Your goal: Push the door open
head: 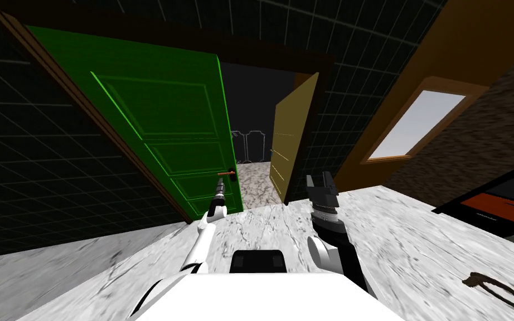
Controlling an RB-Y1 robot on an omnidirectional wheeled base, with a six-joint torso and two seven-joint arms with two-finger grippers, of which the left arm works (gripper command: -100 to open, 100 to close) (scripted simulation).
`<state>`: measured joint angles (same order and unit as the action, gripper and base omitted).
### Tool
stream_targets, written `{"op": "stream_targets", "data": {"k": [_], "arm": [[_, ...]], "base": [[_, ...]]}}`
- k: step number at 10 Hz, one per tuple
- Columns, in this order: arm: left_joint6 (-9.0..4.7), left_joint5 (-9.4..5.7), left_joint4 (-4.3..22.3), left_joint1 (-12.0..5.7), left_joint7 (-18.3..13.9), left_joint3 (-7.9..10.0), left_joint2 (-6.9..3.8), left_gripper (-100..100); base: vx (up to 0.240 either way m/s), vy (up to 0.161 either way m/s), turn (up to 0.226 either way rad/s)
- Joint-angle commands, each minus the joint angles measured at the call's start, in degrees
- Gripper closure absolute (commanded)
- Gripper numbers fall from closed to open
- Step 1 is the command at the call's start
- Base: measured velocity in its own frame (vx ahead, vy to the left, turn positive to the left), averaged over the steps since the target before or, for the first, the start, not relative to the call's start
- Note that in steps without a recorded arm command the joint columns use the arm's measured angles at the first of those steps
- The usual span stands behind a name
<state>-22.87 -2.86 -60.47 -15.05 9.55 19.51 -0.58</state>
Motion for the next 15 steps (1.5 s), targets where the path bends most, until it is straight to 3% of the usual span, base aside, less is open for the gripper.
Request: {"op": "stream_targets", "data": {"k": [1, 7, 8, 9, 10, 12, 15], "arm": [[0.23, 0.06, 1.6, -0.95, 0.3, 0.39, 0.52, -100], [1.23, 0.28, 8.8, -5.09, 1.0, 1.98, 3.07, -100], [1.12, 0.24, 8.5, -5.00, 1.0, 1.93, 2.75, -100], [1.00, 0.19, 8.8, -5.06, 1.0, 2.07, 1.15, -100], [0.93, 0.16, 8.8, -5.04, 1.0, 2.14, 0.39, -100], [0.76, 0.08, 9.0, -5.00, 0.9, 2.30, -0.67, -100], [0.50, -0.05, 9.3, -4.92, 0.8, 2.57, -0.30, -100]], "base": [[0.024, 0.131, -0.088], [0.015, 0.152, -0.111], [0.001, 0.064, -0.019], [0.078, 0.036, -0.018], [0.146, 0.034, -0.024], [0.185, 0.035, -0.021], [0.185, 0.050, -0.024]]}}
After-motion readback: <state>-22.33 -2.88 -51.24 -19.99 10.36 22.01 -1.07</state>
